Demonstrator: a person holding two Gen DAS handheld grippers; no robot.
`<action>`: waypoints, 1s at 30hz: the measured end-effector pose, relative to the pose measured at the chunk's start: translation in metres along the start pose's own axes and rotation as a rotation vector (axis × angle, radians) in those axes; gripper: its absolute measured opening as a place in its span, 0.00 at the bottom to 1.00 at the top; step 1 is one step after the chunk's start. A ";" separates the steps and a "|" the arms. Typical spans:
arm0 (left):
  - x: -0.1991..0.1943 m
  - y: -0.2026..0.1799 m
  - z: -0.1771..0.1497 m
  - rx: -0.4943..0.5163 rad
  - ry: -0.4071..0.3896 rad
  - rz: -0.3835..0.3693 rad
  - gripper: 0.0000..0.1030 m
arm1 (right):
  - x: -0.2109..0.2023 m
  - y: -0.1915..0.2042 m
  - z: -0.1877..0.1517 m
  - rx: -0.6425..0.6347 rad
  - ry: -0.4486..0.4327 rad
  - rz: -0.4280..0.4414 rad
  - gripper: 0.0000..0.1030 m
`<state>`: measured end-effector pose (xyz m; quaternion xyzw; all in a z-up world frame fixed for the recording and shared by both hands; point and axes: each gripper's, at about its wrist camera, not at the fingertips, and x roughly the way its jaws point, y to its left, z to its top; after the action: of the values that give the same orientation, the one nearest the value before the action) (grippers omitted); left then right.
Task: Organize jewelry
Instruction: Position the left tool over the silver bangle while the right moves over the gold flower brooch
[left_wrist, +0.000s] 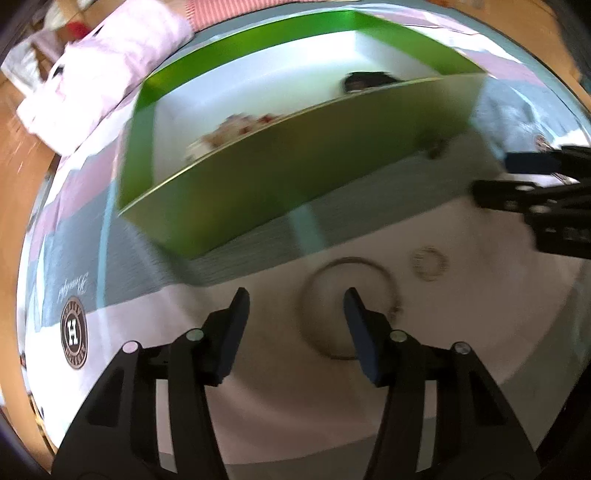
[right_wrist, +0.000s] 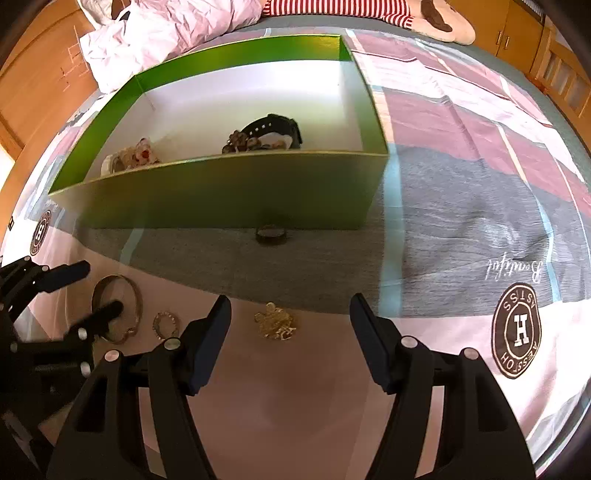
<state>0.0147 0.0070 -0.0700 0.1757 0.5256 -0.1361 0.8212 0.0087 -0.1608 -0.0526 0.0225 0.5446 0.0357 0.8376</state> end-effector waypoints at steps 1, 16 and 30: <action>0.001 0.006 0.001 -0.023 0.005 -0.002 0.58 | -0.001 -0.002 0.000 0.005 -0.002 -0.001 0.65; -0.011 -0.011 -0.001 0.056 -0.024 -0.126 0.74 | -0.006 0.009 -0.001 -0.064 -0.046 -0.029 0.65; 0.001 0.001 0.002 0.007 0.001 -0.016 0.75 | -0.006 0.025 -0.008 -0.120 -0.045 -0.046 0.71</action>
<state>0.0173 0.0072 -0.0698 0.1743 0.5267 -0.1444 0.8193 -0.0022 -0.1366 -0.0490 -0.0396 0.5229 0.0488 0.8501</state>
